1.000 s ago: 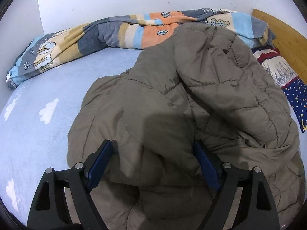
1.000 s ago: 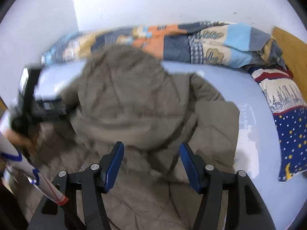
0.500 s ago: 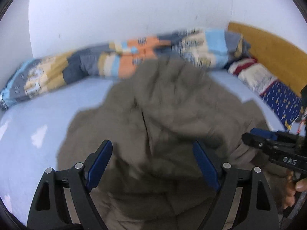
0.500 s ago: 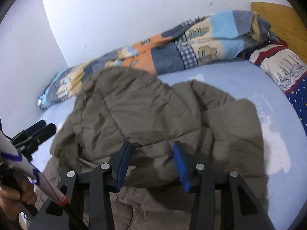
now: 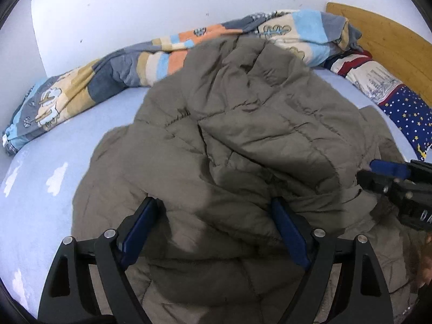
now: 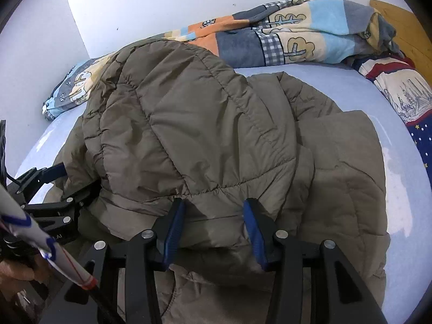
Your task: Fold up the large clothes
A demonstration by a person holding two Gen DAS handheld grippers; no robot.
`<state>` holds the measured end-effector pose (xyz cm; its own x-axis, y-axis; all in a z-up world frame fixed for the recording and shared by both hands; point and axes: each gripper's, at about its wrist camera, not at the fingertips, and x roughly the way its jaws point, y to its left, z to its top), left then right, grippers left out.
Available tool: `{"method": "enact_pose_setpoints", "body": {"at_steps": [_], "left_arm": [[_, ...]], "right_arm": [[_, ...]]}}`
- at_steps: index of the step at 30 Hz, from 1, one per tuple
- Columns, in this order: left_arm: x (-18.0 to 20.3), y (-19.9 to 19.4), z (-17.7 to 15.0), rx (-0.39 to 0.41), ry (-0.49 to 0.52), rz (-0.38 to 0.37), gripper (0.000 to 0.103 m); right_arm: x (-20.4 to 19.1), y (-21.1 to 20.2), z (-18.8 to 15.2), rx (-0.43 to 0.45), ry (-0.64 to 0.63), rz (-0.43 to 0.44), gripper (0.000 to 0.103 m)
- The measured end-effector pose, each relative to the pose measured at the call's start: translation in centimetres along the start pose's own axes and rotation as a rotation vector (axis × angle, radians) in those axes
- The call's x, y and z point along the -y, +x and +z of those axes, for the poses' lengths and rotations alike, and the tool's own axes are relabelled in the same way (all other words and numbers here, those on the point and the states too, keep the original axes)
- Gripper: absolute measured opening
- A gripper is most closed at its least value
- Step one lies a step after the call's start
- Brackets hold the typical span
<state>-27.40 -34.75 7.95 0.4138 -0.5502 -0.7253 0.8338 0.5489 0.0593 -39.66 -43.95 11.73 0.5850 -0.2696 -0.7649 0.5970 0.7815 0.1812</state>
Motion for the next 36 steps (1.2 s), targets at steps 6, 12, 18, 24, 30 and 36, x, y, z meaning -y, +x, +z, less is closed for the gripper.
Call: {"method": "enact_pose_setpoints", "body": {"at_steps": [6,12,18,24,30,36], "left_arm": [[-0.6,-1.6,0.7,0.07,-0.034,-0.014,0.086],[-0.4,1.2,-0.6,-0.033,-0.014,0.009,0.086],[0.0,0.2,-0.5,-0.012,-0.005,0.019,0.086],[-0.9,-4.6,-0.2,0.039,-0.031,-0.004,0.086],[-1.8,-8.6,-3.7,0.019,-0.043,-0.005,0.086],[-3.7,-10.8,-9.7,-0.096,-0.186,-0.01,0.086]], "right_arm": [[-0.2,-3.2,1.6,0.118,0.046,0.086,0.049],[-0.9,-0.4,0.5,0.016,-0.004,0.048,0.049],[-0.8,0.8,0.0,-0.015,-0.025,0.034,0.049],[-0.9,-4.1,1.2,0.077,0.0,0.077,0.049],[-0.9,-8.4,-0.3,0.09,0.046,0.096,0.049],[-1.5,-11.5,-5.1,0.063,0.086,0.07,0.049]]}}
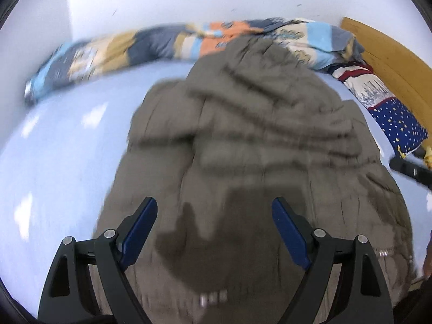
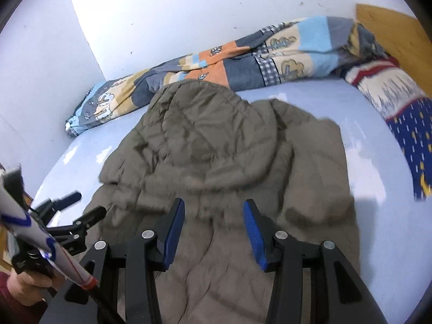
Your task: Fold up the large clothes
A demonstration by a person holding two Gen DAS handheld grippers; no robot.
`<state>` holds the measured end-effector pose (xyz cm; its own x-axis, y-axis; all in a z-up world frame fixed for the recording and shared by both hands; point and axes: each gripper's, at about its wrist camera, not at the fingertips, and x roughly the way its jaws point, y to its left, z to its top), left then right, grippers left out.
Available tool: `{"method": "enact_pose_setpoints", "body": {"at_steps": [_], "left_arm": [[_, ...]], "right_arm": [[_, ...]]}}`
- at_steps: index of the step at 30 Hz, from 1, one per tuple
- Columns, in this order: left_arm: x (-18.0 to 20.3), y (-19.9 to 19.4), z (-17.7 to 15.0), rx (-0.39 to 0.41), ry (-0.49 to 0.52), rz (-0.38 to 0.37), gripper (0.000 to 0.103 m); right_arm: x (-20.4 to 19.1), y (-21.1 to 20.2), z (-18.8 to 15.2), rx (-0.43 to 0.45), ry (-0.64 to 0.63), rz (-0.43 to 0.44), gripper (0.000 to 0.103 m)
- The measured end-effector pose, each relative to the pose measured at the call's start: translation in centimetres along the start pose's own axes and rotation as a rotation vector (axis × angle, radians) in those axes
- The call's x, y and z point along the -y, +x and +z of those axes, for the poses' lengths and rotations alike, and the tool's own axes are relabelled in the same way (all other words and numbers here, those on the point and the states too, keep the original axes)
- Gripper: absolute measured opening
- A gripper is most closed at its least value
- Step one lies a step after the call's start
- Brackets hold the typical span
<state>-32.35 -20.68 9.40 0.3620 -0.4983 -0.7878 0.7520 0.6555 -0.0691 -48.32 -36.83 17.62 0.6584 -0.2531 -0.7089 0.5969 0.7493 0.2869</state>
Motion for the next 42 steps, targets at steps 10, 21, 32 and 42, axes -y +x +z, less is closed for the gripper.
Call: {"method": "enact_pose_setpoints", "body": {"at_steps": [10,21,32,42], "left_arm": [[-1.8,-3.4,-9.6,-0.025,-0.045,0.119,0.086],[-1.0,-1.4,-13.3,0.001,0.009,0.215,0.09],[-0.8,-0.9,-14.4,0.112,0.052,0.229,0.094],[-0.9,-0.8,-14.6,0.129,0.063,0.214,0.095]], "right_arm": [[-1.9,-2.9,-10.8,-0.113,-0.021,-0.098,0.049],[-0.1,-2.2,-17.0,-0.172,0.056,-0.11,0.051],[-0.4,-1.2,-17.6,-0.151,0.002,-0.106,0.061],[-1.2,-0.7,-17.9,-0.141,-0.051,-0.121,0.071]]}}
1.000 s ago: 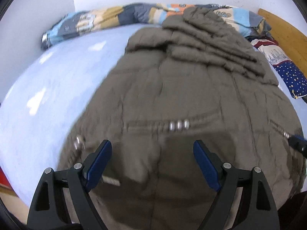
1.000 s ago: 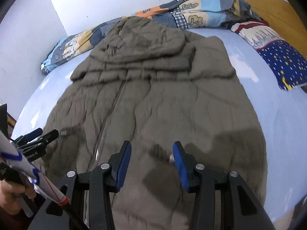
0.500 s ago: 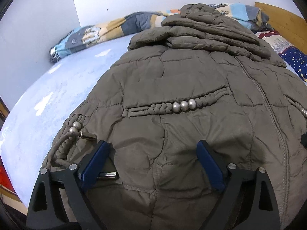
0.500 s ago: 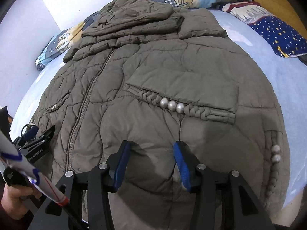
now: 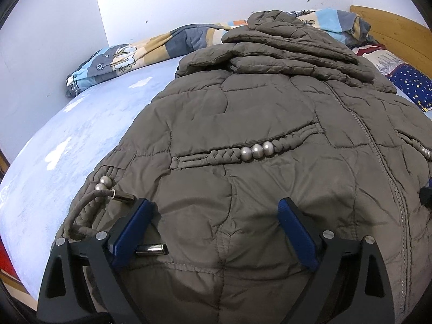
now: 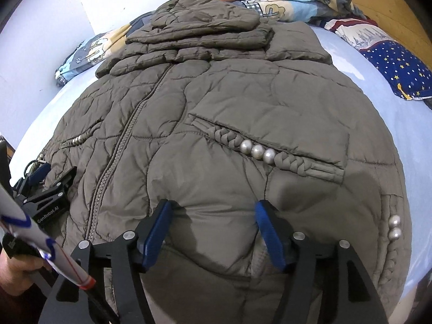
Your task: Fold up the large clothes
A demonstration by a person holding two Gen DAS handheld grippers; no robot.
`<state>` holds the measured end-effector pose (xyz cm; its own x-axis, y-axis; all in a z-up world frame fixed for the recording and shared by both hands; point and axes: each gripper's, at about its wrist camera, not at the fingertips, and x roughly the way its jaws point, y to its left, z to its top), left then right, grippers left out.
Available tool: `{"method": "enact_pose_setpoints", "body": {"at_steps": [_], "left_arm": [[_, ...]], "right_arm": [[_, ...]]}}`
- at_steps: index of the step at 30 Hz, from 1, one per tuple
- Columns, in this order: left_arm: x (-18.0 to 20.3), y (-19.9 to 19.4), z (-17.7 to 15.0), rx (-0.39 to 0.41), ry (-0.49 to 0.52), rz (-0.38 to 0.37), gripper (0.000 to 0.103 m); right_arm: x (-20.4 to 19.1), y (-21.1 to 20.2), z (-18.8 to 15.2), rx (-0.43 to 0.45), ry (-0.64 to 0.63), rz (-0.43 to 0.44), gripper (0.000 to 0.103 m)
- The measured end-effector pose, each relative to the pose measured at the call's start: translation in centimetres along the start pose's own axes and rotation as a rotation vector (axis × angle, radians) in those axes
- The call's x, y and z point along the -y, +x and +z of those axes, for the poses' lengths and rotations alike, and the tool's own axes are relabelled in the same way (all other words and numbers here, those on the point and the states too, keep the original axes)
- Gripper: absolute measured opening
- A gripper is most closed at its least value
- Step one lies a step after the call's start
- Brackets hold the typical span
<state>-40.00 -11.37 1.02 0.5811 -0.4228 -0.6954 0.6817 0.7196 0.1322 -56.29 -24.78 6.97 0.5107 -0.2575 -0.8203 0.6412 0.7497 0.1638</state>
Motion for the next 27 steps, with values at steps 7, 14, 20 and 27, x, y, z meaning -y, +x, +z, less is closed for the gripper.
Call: {"method": "enact_pose_setpoints", "body": {"at_steps": [7,14,20,27], "left_arm": [[0.1,0.0,-0.1,-0.001,0.0,0.001,0.095],[0.0,0.0,-0.1,-0.004,-0.013,-0.006,0.095],[-0.2,-0.1,-0.2,-0.012,-0.032,-0.009,0.095],[-0.2,-0.4,-0.5,0.002,-0.032,-0.002,0.095]], "right_arm": [[0.0,0.0,-0.3,0.016,-0.02,0.001,0.072],[0.0,-0.1,-0.5,0.033,-0.035,0.004,0.072],[0.1,-0.2,-0.7,0.04,-0.041,0.008,0.072],[0.0,-0.5,-1.2,0.054,-0.045,0.005,0.075]]}}
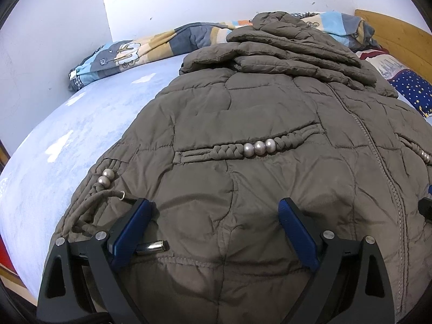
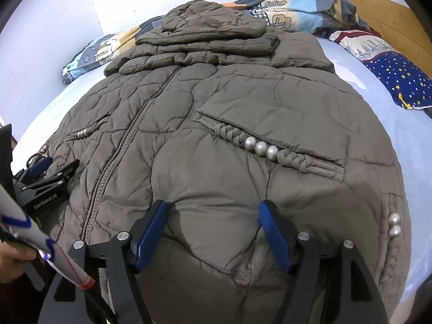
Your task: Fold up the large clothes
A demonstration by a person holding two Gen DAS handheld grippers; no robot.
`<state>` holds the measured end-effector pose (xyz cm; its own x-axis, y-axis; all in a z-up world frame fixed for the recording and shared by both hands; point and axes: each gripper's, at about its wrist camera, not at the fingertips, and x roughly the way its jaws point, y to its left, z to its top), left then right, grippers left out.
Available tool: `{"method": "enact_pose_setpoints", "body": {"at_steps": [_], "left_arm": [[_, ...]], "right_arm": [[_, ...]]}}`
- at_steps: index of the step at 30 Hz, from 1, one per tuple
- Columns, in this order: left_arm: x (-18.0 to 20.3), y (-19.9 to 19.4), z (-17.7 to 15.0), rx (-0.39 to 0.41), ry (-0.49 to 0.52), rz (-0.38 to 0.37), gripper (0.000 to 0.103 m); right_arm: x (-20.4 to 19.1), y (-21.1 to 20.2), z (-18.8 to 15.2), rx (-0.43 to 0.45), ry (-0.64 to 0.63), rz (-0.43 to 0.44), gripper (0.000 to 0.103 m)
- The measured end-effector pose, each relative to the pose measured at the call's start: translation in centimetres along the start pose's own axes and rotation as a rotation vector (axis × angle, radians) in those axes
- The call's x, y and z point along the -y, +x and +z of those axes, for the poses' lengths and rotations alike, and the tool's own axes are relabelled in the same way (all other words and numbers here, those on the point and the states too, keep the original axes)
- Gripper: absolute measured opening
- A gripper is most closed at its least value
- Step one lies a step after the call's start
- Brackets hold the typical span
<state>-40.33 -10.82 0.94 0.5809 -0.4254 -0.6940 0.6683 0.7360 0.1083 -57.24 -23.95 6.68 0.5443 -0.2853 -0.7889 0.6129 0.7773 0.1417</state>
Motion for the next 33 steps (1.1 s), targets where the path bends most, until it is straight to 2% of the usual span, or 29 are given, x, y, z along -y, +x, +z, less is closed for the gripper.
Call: {"method": "enact_pose_setpoints", "body": {"at_steps": [18,33], "left_arm": [[0.21,-0.49,-0.82,0.077,0.004,0.021,0.095],[0.21,-0.94,-0.92,0.058,0.017,0.021,0.095]], "right_arm": [[-0.62,0.13,-0.35,0.011,-0.027,-0.016,0.084],[-0.91,-0.24,-0.68,0.017,-0.057,-0.016,0.086]]}}
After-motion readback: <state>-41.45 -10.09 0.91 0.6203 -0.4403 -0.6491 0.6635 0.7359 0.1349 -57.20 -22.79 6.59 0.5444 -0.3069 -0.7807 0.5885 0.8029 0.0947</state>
